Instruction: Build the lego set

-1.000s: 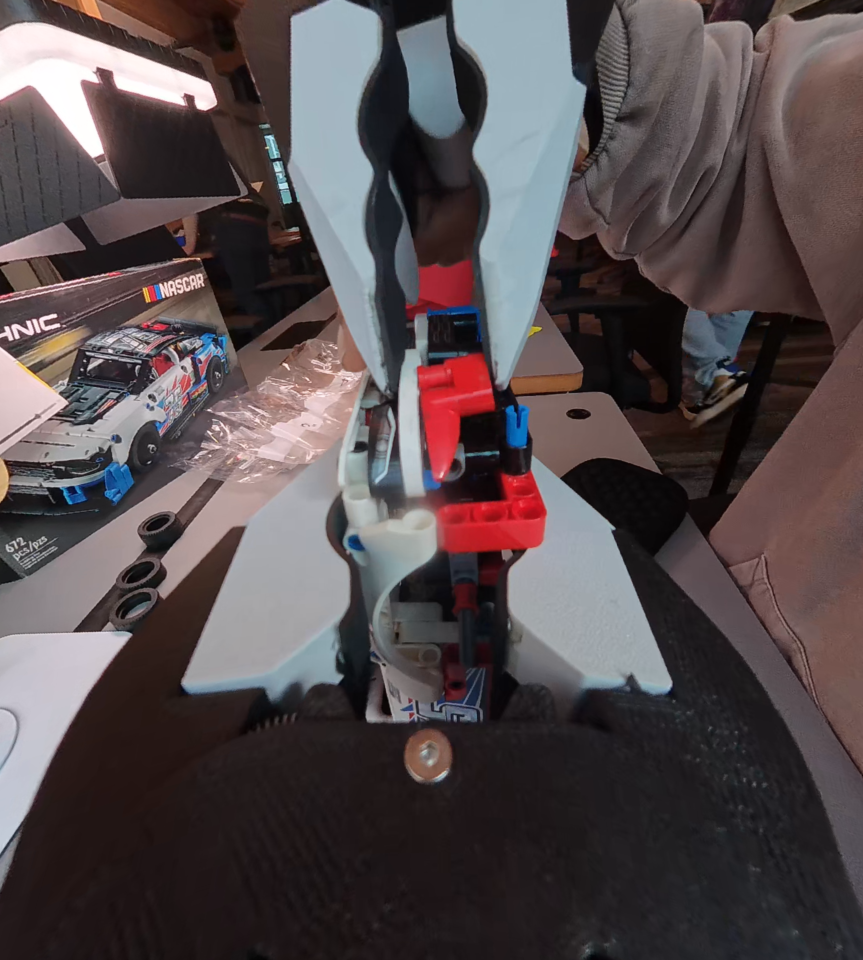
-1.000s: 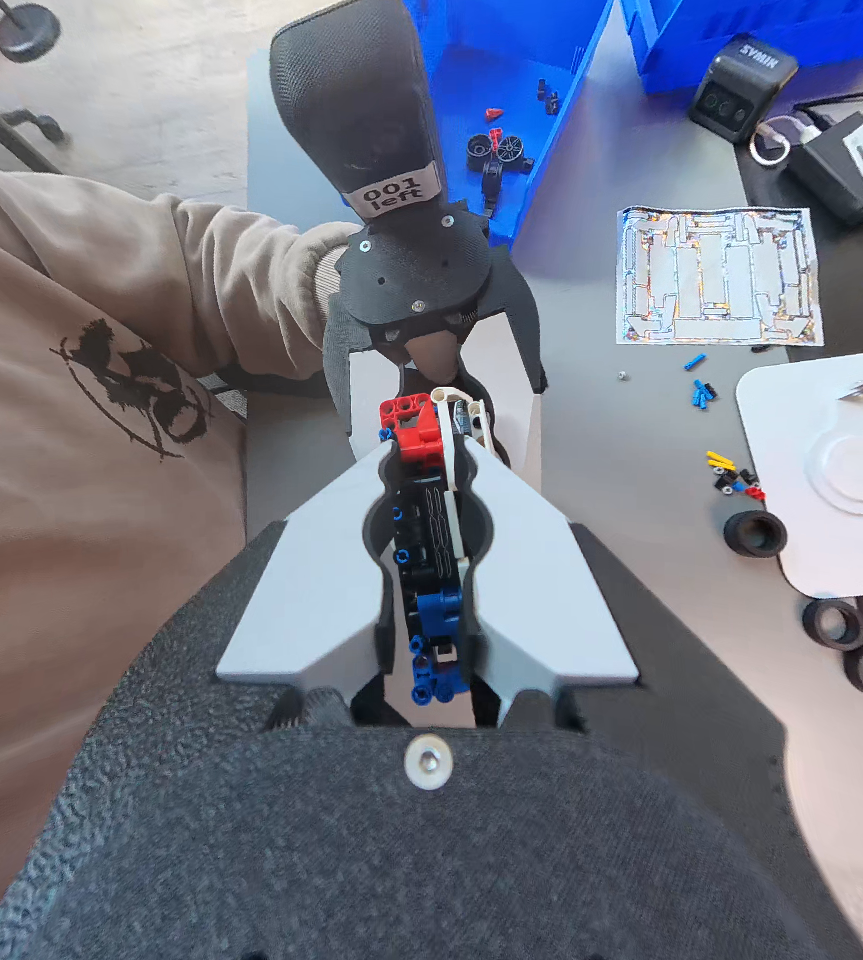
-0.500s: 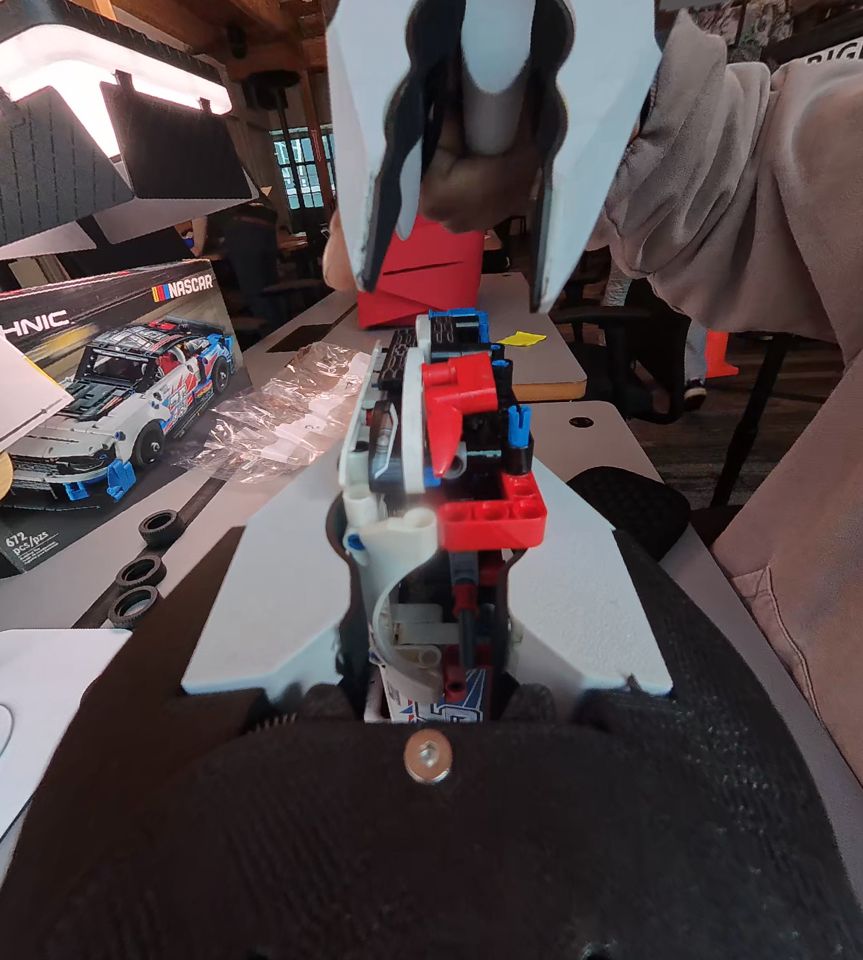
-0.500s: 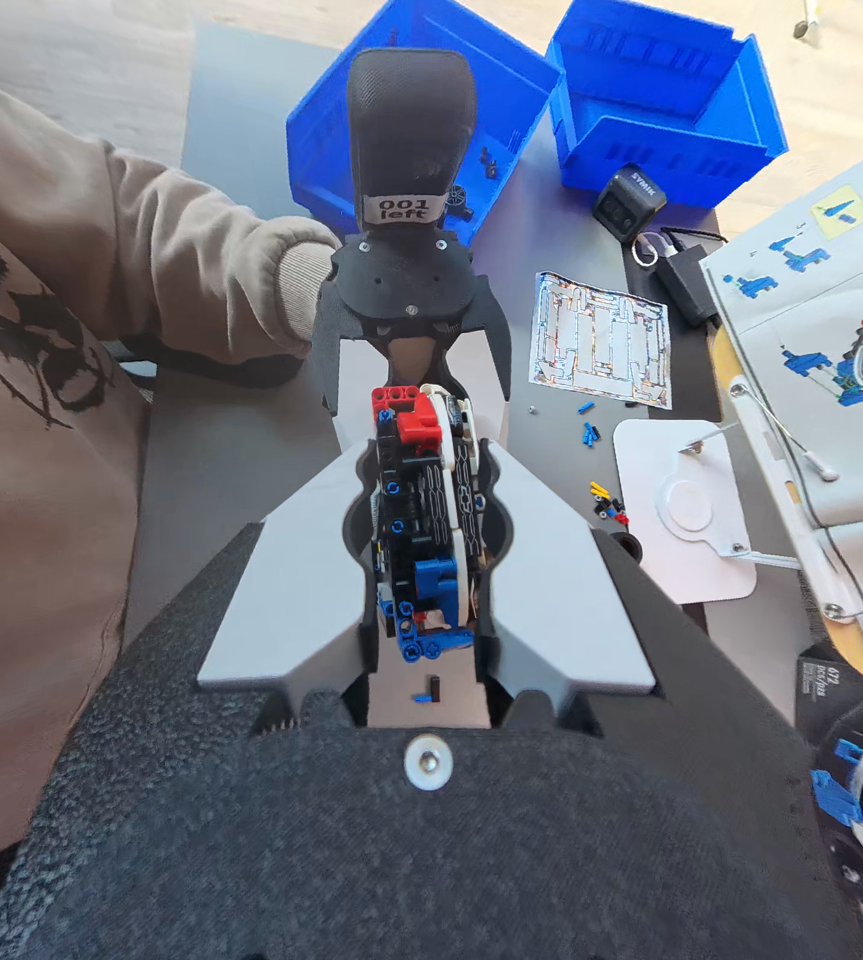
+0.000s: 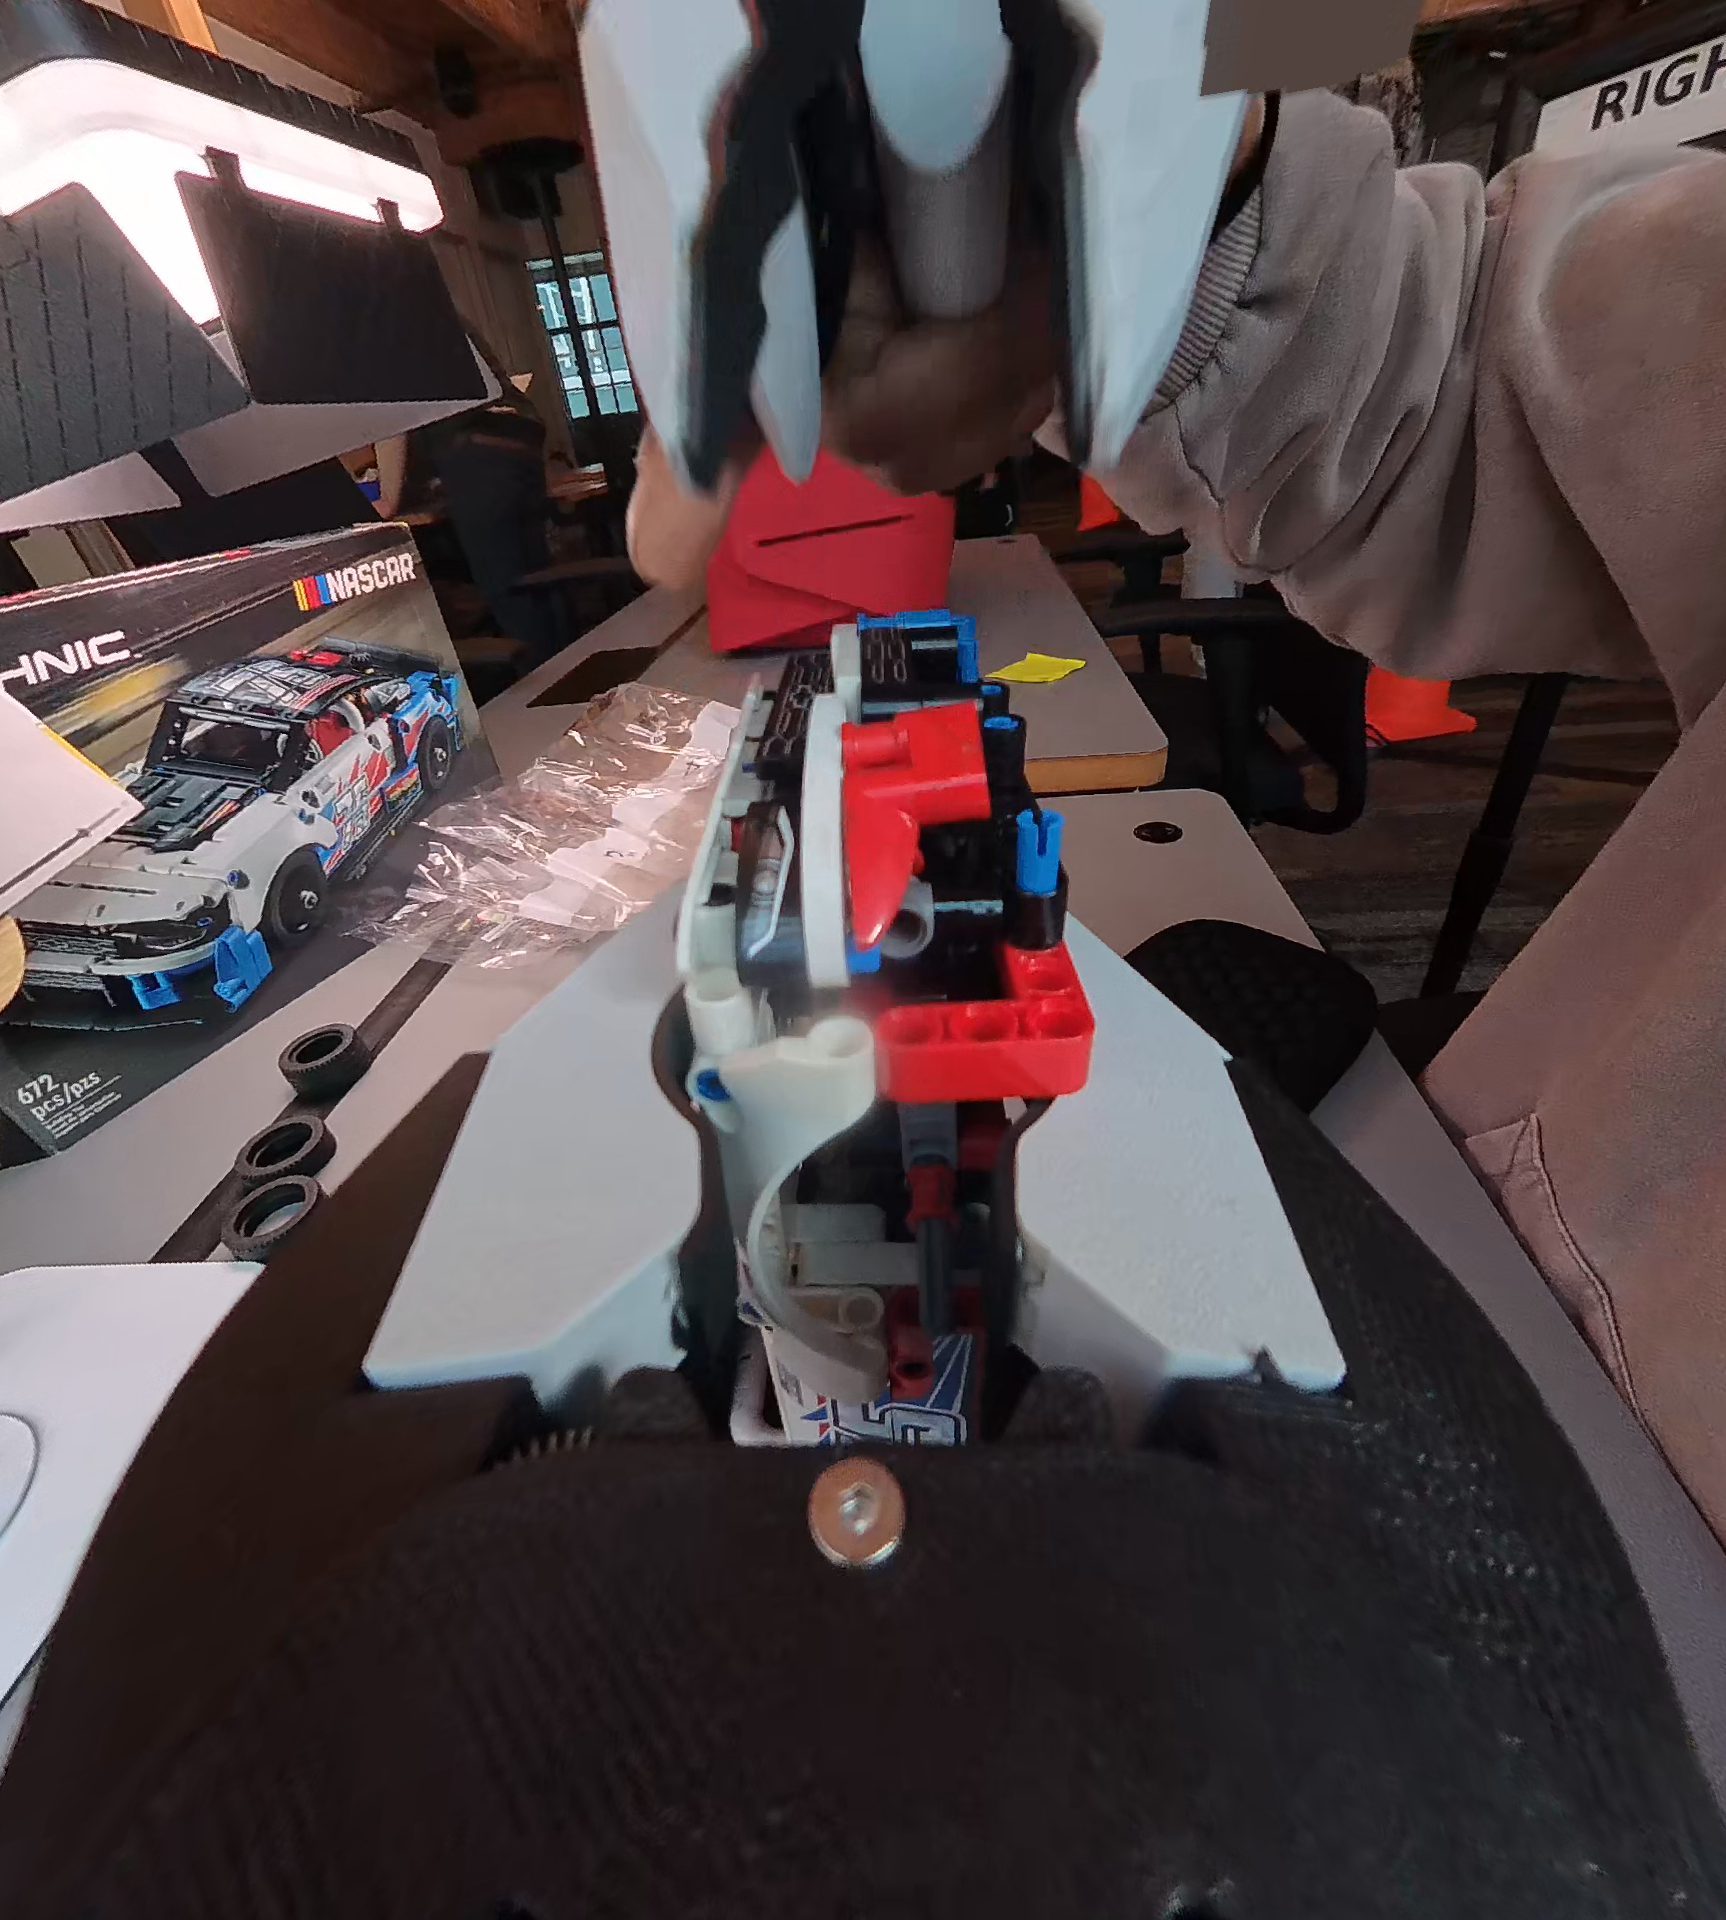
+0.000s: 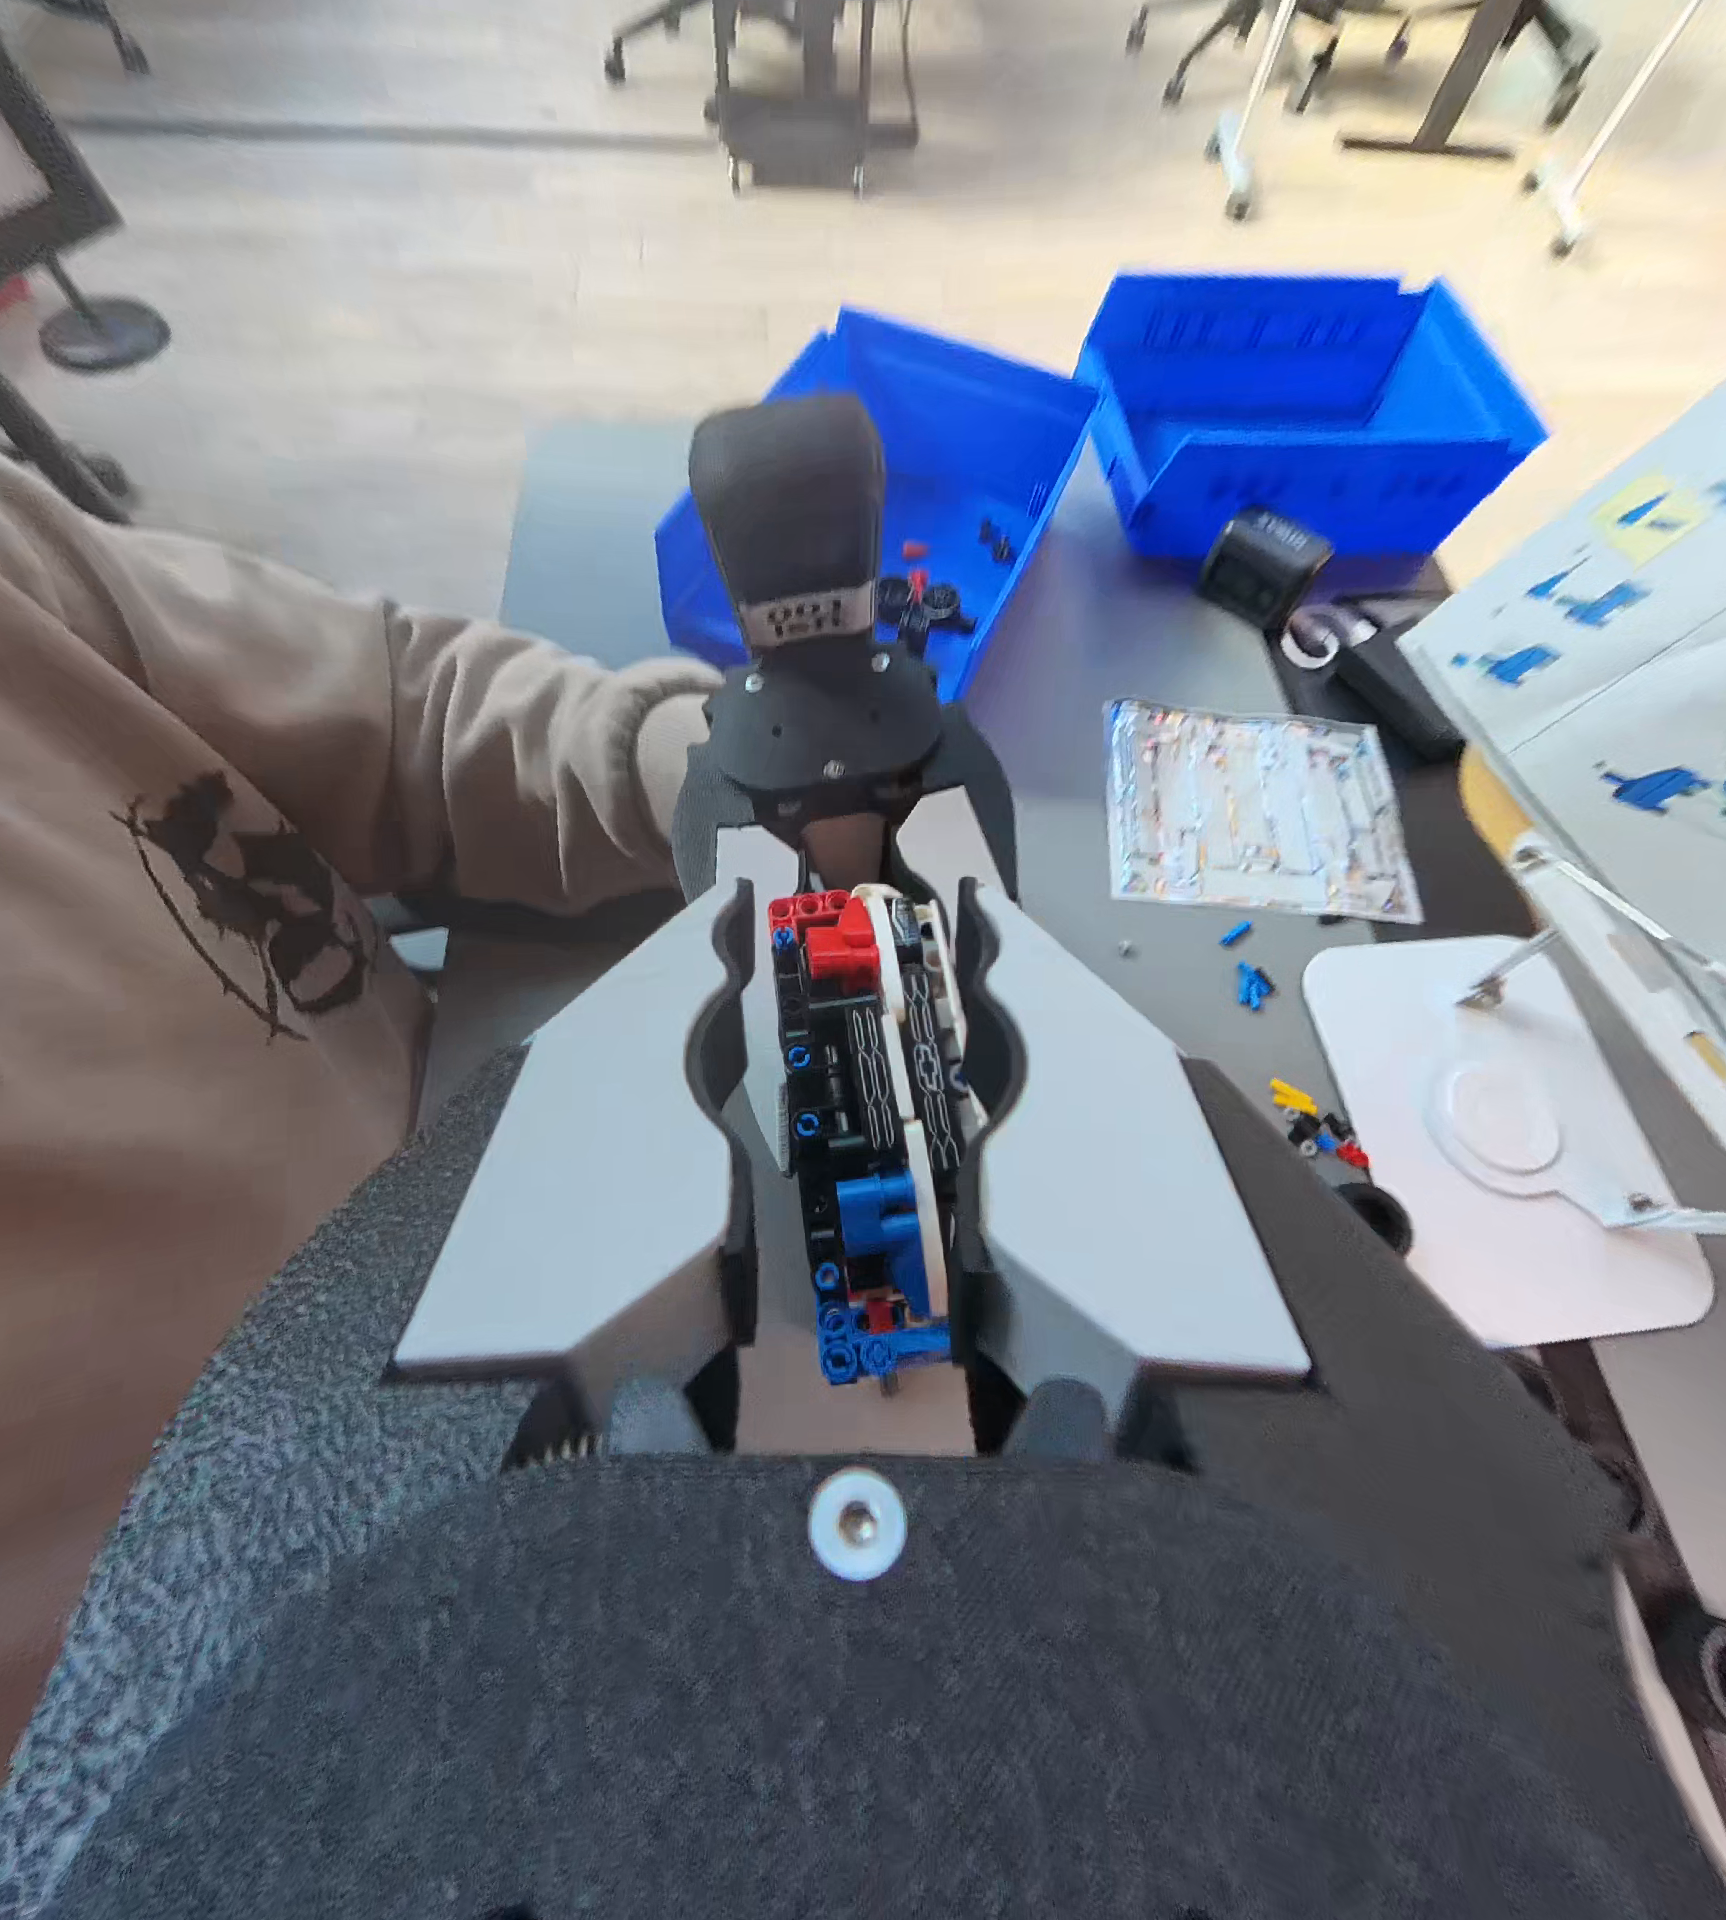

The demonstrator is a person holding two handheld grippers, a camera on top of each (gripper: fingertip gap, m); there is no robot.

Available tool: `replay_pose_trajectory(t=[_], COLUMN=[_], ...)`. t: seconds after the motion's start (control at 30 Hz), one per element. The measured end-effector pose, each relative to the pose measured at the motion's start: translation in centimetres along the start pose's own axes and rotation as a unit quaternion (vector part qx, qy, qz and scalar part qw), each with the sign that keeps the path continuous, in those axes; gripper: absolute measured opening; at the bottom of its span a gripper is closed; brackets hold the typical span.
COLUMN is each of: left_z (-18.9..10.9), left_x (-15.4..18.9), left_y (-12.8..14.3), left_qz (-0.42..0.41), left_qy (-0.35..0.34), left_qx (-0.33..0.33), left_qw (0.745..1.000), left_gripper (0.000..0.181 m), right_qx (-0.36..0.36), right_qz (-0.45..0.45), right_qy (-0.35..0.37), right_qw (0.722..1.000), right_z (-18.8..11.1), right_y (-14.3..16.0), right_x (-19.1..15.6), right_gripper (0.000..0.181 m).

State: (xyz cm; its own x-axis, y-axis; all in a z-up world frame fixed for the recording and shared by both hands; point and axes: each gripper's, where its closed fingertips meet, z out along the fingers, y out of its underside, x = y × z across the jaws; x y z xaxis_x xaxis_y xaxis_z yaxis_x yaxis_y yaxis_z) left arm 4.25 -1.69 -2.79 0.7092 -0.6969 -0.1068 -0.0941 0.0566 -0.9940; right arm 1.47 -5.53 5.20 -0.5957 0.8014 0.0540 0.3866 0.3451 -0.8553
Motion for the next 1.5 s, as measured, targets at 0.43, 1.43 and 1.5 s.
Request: replay_pose_trajectory(t=[0.43, 1.43, 1.5], left_z=[-0.6, -1.4, -1.4], left_x=[-1.1, -3.0, -2.9], left_y=[-0.1, 0.1, 0.1], left_qz=[-0.007, -0.034, -0.033], left_qy=[-0.009, -0.041, -0.041], left_qx=[0.016, 0.027, 0.026], left_qw=[1.0, 0.998, 0.998], left_gripper=[0.056, 0.057, 0.057], right_qx=[-0.138, -0.061, -0.006], right_qz=[0.115, 0.077, 0.055], right_qy=[0.145, 0.162, 0.187], right_qw=[0.973, 0.982, 0.981], right_z=[-3.1, 0.4, -0.8], right_y=[29.9, 29.6, 26.8], right_x=[3.8, 6.4, 6.7], right_gripper=[0.019, 0.009, 0.009])
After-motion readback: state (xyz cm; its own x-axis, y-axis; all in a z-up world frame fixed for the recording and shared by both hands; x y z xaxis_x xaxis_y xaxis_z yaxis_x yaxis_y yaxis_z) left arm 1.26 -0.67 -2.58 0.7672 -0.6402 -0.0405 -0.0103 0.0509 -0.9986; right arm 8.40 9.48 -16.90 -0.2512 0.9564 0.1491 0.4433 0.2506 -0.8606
